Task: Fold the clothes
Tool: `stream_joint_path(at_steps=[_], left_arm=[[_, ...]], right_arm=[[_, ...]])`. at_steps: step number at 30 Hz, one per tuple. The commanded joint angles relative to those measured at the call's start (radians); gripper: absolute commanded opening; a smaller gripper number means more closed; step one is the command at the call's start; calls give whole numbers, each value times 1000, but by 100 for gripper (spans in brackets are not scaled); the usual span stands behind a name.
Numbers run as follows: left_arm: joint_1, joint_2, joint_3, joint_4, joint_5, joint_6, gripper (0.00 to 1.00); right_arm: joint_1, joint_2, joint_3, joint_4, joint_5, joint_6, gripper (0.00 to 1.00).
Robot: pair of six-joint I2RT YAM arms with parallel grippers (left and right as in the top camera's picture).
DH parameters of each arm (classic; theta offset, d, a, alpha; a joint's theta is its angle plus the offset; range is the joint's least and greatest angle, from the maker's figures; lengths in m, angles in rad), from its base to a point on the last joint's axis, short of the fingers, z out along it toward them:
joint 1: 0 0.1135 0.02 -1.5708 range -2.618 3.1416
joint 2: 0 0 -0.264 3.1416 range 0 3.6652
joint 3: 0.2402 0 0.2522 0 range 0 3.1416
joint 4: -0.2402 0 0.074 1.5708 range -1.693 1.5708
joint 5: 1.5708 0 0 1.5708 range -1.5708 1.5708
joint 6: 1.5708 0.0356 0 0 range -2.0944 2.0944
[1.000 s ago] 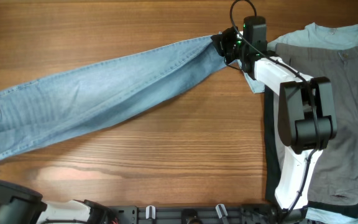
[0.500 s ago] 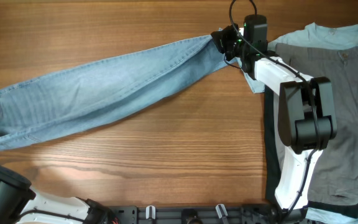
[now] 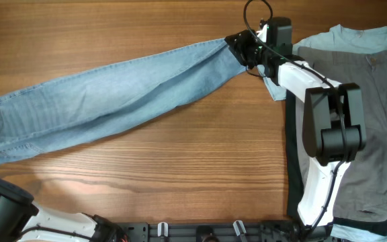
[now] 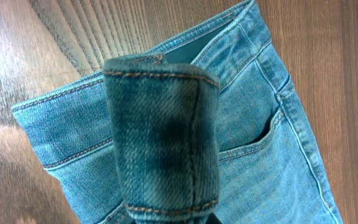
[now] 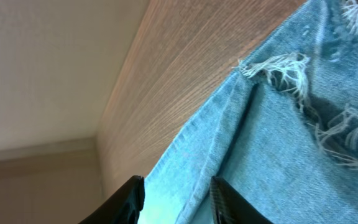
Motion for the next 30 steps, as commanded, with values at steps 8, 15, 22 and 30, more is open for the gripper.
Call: stream_joint_path(at_steps=[8,15,22,30], left_arm=[[-4,12,8,-36,19,13,5],[-4,12,8,-45,19,13,14],[-4,12,8,-61,19,13,20],[-4,12,8,-81,19,36,24]], right_arm=[[23,-103,56,-346,-151,-254,34],[144,-282,307,-499,220,-676,44],[356,-175,368,-797,459,-1505,29],[454,-2,368,-785,236,-1857,45]])
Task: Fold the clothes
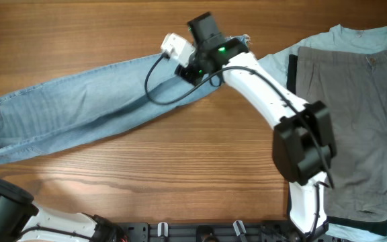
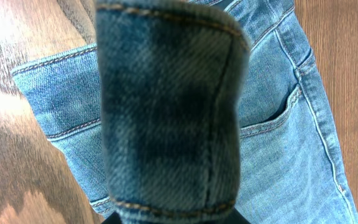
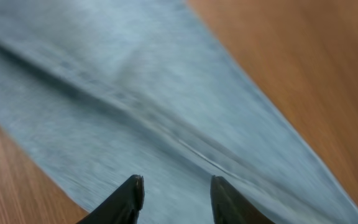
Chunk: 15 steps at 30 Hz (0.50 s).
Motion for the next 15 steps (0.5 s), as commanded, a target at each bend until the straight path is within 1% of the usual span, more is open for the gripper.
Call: stream_joint_path(at_steps=[1,2,4,5,7,8,9,11,14,15], left_arm=[[-4,11,8,-3,11,27,24],[-4,11,8,-3,11,27,24],[-4,11,8,-3,11,27,25],[-4,11,8,-3,11,27,26],[-4,11,8,-2,11,27,27],[-4,11,8,-2,11,27,27],[-4,11,8,-2,11,27,28],[-4,11,8,-3,8,27,28],[-4,11,8,-3,8,27,28],[-4,11,8,-3,8,27,29]], right_arm=[[48,67,-5,17,-53,-209,46],[55,84,-5,32,-53,-210,47],[57,128,-5,74,-54,-197,57],[57,135,-5,92,-54,-177,61],[57,161,-5,135,-57,-157,73],[57,169,-5,150,-57,-158,75],[57,174,-5,164,-57,-158,75],[57,180,-5,180,-56,-158,65],[57,197,-5,206,-56,-159,66],[57,208,-5,213,-52,-160,65]])
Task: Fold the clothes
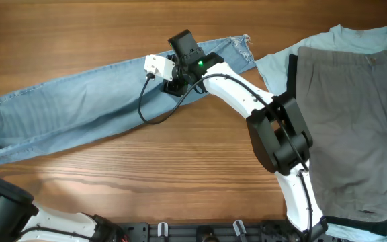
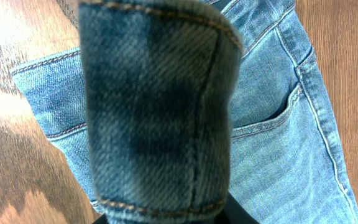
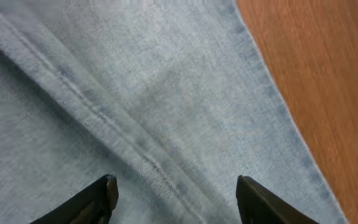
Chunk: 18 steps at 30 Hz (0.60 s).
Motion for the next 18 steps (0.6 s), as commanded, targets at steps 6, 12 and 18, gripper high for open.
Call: stream_joint_path(at_steps=[6,12,18], left_arm=[[-4,11,8,1,8,21,30],[-4,11,8,5,8,21,31],[-4,11,8,23,51,21,100]], right_arm=[[-6,68,-5,85,60,-14,10],[-20,68,-5,274,89,138,4],[-22,68,-5,339,89,167,4]])
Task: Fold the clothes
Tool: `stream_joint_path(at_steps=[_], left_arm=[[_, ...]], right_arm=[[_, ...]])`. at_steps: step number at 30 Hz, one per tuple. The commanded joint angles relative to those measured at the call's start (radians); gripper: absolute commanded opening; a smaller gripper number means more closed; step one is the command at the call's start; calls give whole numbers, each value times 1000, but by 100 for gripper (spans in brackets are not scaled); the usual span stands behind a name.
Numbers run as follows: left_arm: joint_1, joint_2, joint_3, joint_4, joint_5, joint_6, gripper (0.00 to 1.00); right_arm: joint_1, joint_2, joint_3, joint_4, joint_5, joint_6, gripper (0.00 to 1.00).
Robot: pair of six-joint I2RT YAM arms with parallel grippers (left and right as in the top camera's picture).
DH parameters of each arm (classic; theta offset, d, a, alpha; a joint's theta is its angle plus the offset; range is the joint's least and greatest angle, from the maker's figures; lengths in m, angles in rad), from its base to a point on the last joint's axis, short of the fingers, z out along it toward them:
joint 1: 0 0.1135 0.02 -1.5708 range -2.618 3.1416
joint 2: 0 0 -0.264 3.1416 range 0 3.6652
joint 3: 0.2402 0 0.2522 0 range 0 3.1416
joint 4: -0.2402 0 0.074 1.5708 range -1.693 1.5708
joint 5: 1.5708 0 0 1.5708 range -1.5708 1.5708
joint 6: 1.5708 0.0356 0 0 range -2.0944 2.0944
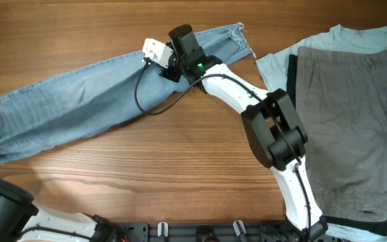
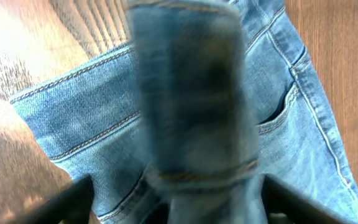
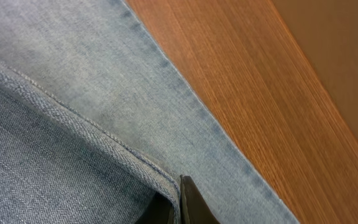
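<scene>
The light blue jeans lie stretched across the table from the left edge to the frayed hem at the top middle. My right gripper is on the leg left of the hem. In the right wrist view it is shut on a raised fold of denim along the seam. My left gripper sits at the waist end on the far left. In the left wrist view it is open, its fingers wide apart around a blurred waistband fold.
Grey shorts lie on a pale blue T-shirt at the right side. My right arm reaches from the front edge across the table to the jeans. Bare wood lies in front of the jeans.
My right gripper, wide open over the leg before, is now shut on a fold of denim. My left gripper was shut on the waistband fold and now stands open around it.
My right gripper was first at the frayed hem beside the T-shirt. Then it was farther left over the leg with the hem lying free, then wide open there, now pinching a fold. My left gripper held the waistband fold at each earlier moment and has now opened.
</scene>
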Motion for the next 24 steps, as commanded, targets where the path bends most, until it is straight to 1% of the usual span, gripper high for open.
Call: stream_joint_path(at_steps=[1,2,5,6,7,8,9,10,11,12,13,14,15,16,17,18,19,22,24], left_arm=[[-4,11,8,13,81,20,100],[-4,5,10,24,156,64,100],[-2,-37,22,27,168,90,99],[4,-57,27,31,167,111,93],[10,-71,28,31,161,115,71],[19,-84,28,31,159,115,33],[24,-87,28,32,153,115,16],[31,-86,28,34,146,115,47],[30,-86,28,35,146,115,83],[28,-86,28,39,146,115,91],[27,-86,28,40,146,114,91],[27,-87,28,38,147,114,71],[28,-90,29,22,146,114,59],[33,-96,29,6,146,114,44],[41,-111,29,-13,146,114,12],[49,-130,29,-35,149,114,4],[56,-167,29,-70,175,115,4],[30,-258,29,-206,332,217,4],[-21,-277,29,-297,332,267,4]], right_arm=[[-8,13,1,12,21,35,4],[-8,13,1,11,21,35,4],[-8,13,1,9,21,35,4],[-8,13,1,7,21,36,4],[-8,13,1,5,21,35,4],[-8,13,1,0,21,36,4],[-8,13,1,0,21,36,4],[-8,13,1,0,21,36,4],[-8,13,1,-2,21,35,4],[-8,13,1,-3,21,36,4],[-8,13,1,-4,21,36,4],[-8,13,1,-4,21,35,4],[-8,13,1,-3,21,36,4],[-8,13,1,-4,21,36,4],[-8,13,1,-5,21,35,4],[-8,13,1,-7,21,36,4],[-8,13,1,-10,21,35,4],[-8,13,1,-12,22,35,4],[-8,13,1,-14,21,35,4]])
